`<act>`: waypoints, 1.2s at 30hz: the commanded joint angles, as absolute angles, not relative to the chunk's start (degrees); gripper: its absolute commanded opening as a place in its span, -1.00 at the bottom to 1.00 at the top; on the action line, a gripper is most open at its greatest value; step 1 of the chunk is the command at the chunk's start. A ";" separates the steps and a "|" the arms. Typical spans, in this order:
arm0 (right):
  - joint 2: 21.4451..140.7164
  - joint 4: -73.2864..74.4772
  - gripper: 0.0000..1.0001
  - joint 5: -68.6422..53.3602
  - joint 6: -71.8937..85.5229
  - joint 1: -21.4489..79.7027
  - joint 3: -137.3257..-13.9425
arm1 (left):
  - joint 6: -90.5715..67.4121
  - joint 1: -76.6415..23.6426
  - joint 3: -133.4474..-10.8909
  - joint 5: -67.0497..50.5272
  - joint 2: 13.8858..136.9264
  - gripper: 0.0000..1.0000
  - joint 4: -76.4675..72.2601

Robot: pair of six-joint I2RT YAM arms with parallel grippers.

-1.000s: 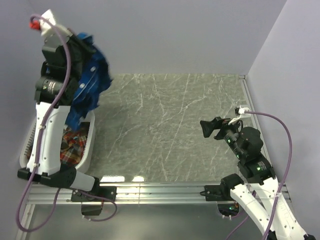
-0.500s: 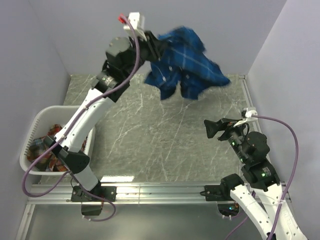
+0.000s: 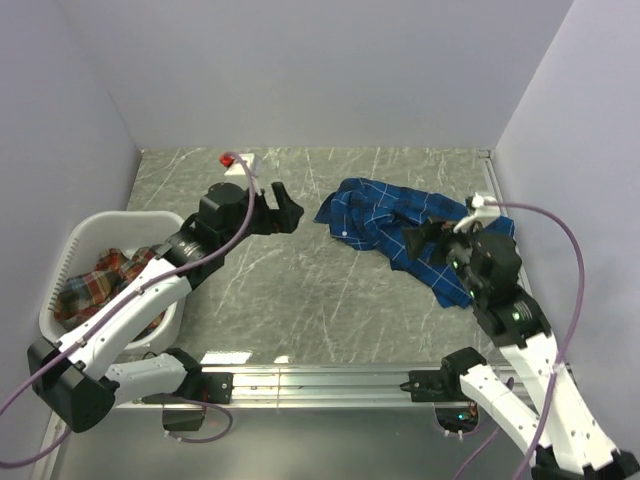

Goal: Fold and stack the long sleeve shirts
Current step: Flatten the shirt out

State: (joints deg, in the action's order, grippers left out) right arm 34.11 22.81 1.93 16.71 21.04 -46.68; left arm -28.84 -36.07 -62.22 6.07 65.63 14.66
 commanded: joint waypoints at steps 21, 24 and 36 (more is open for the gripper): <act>94.73 31.11 0.90 5.09 12.57 16.79 -84.19 | -28.57 -25.58 -57.06 10.28 79.72 0.95 14.60; 98.34 32.08 0.83 5.45 11.95 16.70 -84.38 | -27.86 -25.58 -54.32 10.72 78.58 0.95 12.05; 99.05 29.53 -0.61 2.81 12.22 18.63 -75.76 | -27.16 -25.66 -54.49 9.93 79.45 0.95 11.60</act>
State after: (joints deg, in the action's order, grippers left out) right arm 101.12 30.57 3.29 12.03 17.50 -76.38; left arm -28.08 -25.67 -52.97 9.58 81.01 13.87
